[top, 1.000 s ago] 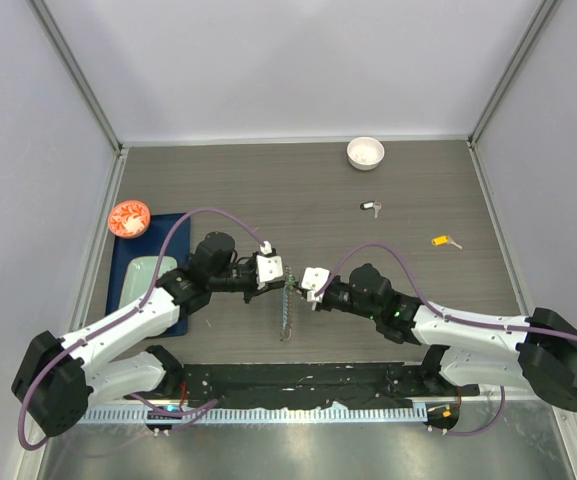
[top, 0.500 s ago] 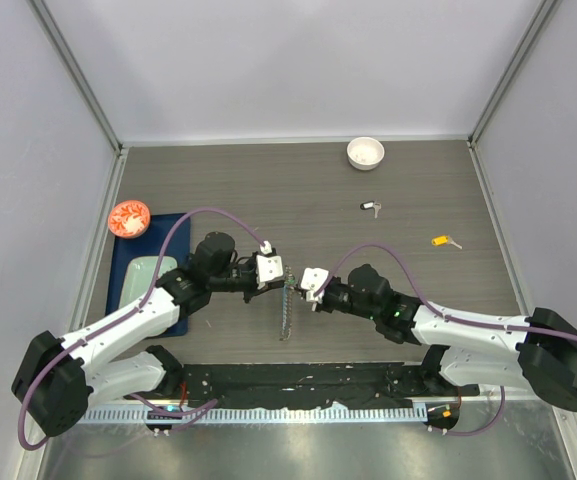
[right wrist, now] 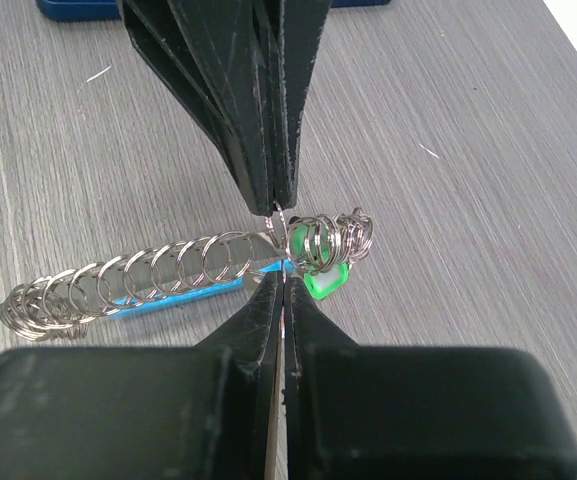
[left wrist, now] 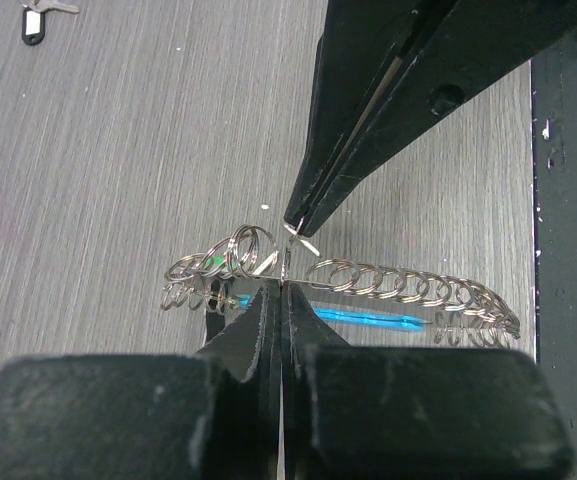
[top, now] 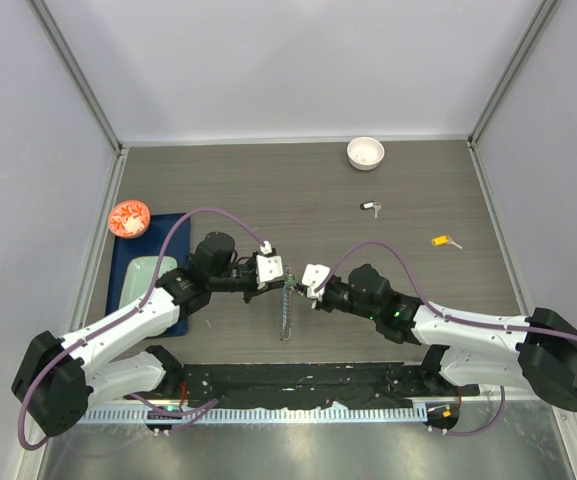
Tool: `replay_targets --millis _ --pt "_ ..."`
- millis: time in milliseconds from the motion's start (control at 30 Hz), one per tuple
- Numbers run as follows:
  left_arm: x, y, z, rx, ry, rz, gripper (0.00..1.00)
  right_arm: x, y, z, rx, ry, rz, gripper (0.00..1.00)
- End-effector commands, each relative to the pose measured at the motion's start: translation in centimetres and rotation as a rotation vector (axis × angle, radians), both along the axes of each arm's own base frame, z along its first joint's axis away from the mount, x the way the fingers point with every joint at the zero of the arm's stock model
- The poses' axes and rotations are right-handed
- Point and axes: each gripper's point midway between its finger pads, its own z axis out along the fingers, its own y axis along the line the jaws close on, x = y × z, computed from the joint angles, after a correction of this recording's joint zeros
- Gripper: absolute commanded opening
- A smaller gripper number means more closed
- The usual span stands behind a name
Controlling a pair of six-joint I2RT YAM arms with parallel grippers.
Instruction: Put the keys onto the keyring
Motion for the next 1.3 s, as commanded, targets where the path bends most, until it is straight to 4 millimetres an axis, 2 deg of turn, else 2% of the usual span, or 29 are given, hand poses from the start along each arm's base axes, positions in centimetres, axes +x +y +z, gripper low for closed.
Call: replay_targets --millis 0,1000,1267 --pt "0.10 -0.98 2.19 -0.065 -0.052 -0.033 0.00 0.53 0.87 3.34 0.108 -0.043 -0.015 0.01" --pt "0.25 -0.83 2.34 -0.062 -0.072 -0.024 0.00 0.38 0.96 3.19 0.090 -0.010 -0.012 0.01" --pt "0.36 -0.62 2.45 -0.060 -0.090 -0.017 0.00 0.41 0.82 3.91 0.129 0.007 -0.020 0.01"
